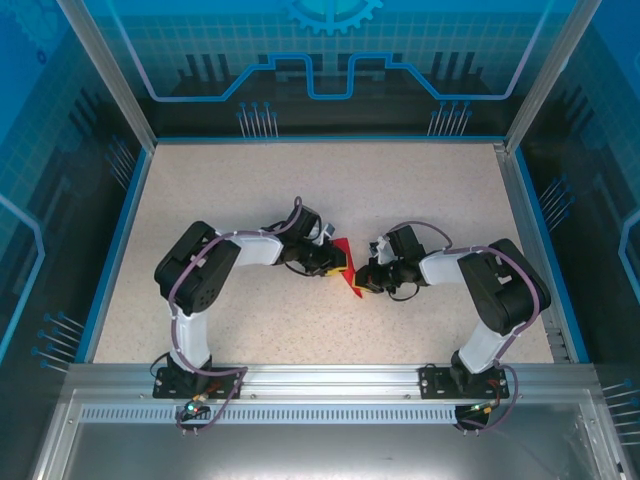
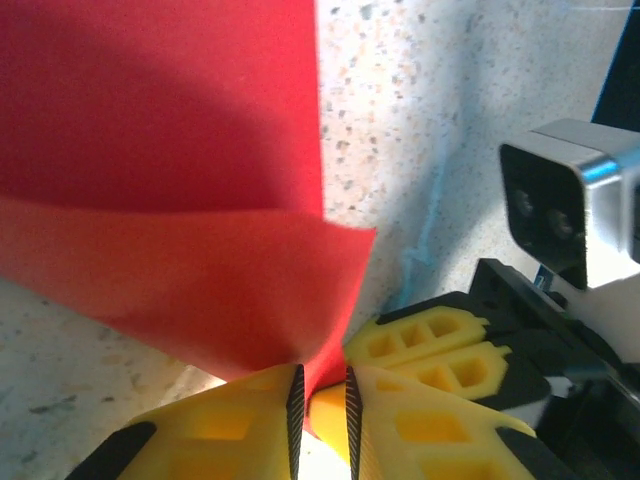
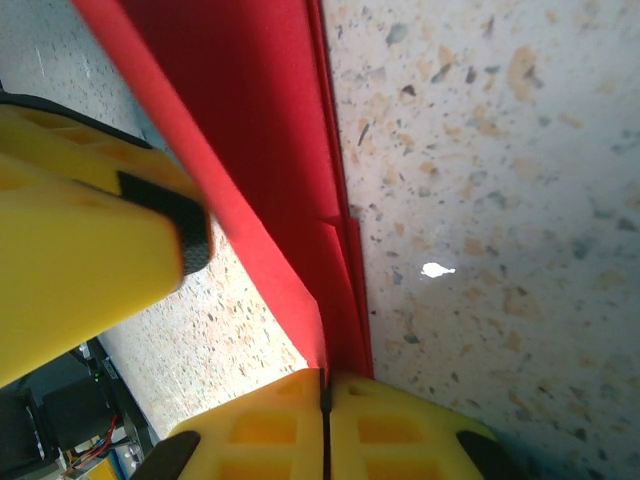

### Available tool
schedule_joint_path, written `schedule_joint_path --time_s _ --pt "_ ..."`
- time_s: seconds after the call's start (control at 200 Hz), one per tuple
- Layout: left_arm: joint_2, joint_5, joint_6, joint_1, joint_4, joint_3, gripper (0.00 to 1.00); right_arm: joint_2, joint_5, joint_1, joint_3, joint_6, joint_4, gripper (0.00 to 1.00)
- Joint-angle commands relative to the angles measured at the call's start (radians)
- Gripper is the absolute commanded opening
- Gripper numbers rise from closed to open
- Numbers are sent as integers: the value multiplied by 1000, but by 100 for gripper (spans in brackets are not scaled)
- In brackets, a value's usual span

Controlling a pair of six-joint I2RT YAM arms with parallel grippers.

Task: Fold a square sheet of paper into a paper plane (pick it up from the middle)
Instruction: Fold the wing for the fifth time at the center of the table.

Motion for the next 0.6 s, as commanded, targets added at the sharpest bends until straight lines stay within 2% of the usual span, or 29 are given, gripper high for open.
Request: schedule_joint_path --time_s 0.0,0.59 --pt "27 -11 21 -5 -34 33 21 19 35 -3 -27 -14 -49 7" --pt "60 -42 52 -5 -103 88 21 -34 -13 -5 -7 -61 -69 17"
